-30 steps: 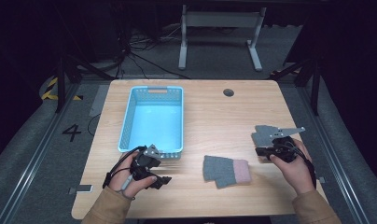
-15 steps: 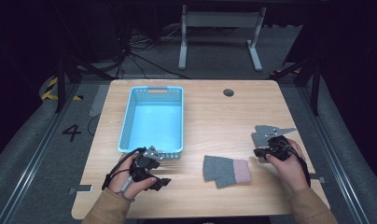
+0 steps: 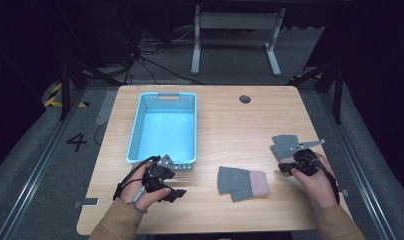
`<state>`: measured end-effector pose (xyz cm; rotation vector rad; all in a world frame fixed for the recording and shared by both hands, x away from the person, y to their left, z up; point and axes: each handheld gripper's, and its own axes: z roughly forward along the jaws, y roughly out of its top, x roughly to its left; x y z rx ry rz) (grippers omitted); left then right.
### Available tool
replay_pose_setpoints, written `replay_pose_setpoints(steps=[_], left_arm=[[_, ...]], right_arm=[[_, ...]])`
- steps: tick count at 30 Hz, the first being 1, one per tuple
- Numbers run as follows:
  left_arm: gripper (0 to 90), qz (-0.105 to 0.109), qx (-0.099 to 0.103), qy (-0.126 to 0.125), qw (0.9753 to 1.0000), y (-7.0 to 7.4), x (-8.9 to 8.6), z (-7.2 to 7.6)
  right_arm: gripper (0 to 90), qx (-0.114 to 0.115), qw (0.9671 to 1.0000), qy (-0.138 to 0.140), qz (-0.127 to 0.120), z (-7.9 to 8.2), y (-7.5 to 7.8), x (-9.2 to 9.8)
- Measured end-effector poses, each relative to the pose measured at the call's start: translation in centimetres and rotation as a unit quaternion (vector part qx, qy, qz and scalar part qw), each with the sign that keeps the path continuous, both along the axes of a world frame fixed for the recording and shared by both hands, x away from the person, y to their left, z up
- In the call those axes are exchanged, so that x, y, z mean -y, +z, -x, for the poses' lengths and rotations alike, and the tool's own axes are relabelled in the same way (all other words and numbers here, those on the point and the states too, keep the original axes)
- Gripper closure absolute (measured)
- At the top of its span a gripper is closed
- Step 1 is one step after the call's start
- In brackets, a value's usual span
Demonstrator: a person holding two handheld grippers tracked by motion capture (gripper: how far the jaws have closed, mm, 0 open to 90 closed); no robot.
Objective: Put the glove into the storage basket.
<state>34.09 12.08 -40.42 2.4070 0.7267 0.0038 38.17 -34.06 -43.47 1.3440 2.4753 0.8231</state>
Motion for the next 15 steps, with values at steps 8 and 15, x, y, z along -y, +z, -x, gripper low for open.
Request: replay_pose_setpoints(steps=[8, 15], left_arm=[[28.1, 0.001, 0.002, -0.012, 0.9999, 0.0, 0.9, -0.5], [28.1, 0.002, 0.001, -0.02, 0.9998, 0.1, 1.5, -0.8]], right_arm=[[89.6, -0.004, 0.9999, -0.016, 0.001, 0.8, -0.1, 1.2], [89.6, -0.004, 0.9996, -0.028, 0.0, 1.3, -0.1, 2.2]])
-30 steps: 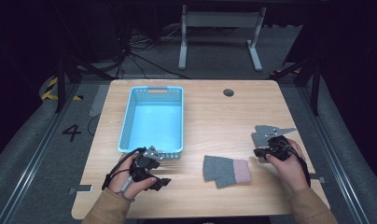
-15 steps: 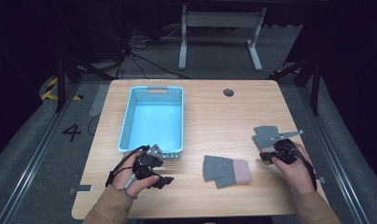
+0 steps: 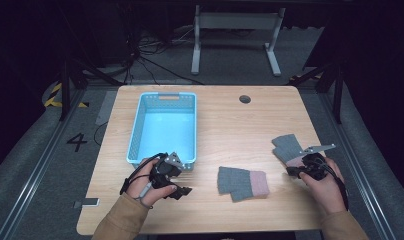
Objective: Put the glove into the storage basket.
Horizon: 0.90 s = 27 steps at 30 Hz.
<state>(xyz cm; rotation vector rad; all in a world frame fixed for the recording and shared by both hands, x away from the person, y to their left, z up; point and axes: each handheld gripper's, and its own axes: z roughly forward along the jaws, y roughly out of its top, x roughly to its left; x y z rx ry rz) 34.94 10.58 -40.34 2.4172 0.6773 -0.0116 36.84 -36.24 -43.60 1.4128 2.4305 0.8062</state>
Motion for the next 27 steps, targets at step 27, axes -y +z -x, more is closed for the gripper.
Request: replay_pose_setpoints(steps=[27], left_arm=[[28.1, 0.0, 0.001, 0.005, 1.0, 0.1, -0.4, 0.1]], right_arm=[[61.8, 0.049, 0.9985, 0.005, -0.023, -1.6, 3.2, -1.4]])
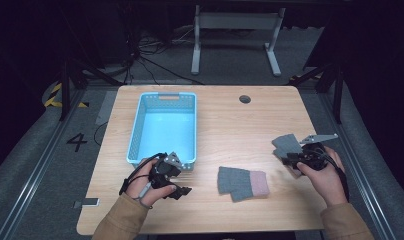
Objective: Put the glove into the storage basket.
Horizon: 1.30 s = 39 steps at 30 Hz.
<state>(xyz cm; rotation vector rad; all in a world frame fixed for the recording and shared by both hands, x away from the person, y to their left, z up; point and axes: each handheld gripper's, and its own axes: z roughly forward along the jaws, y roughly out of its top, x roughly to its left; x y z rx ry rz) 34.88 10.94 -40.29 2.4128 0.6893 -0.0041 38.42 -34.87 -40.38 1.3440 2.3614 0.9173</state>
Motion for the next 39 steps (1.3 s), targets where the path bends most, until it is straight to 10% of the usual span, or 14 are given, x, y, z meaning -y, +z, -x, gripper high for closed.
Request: replay_pose_setpoints(steps=[13, 39], left_arm=[[28.0, 0.003, 0.001, 0.004, 1.0, 0.1, -0.3, 0.0], [27.9, 0.004, 0.0, 0.005, 1.0, 0.2, -0.5, 0.1]], right_arm=[[44.0, 0.025, 0.999, -0.033, 0.018, -2.7, -0.4, 0.6], [40.3, -0.022, 0.9941, -0.086, 0.061, -4.9, -3.1, 2.9]])
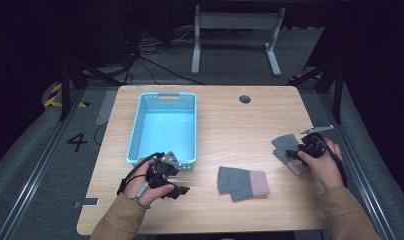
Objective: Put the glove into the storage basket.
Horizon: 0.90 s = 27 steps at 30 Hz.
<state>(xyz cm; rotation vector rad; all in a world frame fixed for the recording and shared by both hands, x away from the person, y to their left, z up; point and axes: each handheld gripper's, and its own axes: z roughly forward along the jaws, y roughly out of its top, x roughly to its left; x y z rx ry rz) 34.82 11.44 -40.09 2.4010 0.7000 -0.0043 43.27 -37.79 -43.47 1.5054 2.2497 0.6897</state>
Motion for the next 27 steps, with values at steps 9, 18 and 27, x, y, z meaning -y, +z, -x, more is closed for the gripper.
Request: replay_pose_setpoints(steps=[9, 18, 27], left_arm=[[27.9, 0.0, -0.001, 0.0, 1.0, 0.0, 0.1, 0.0], [27.9, -0.001, 0.001, -0.002, 1.0, 0.0, 0.1, 0.1], [27.9, 0.001, 0.001, -0.001, 1.0, 0.1, 0.2, 0.1]], right_arm=[[47.7, -0.011, 0.9999, 0.004, 0.003, 0.0, -0.2, -0.2], [77.6, -0.021, 0.9998, 0.007, 0.0, 0.2, 0.1, -0.5], [78.7, -0.017, 0.9996, 0.02, -0.005, 0.7, 1.2, -0.8]])
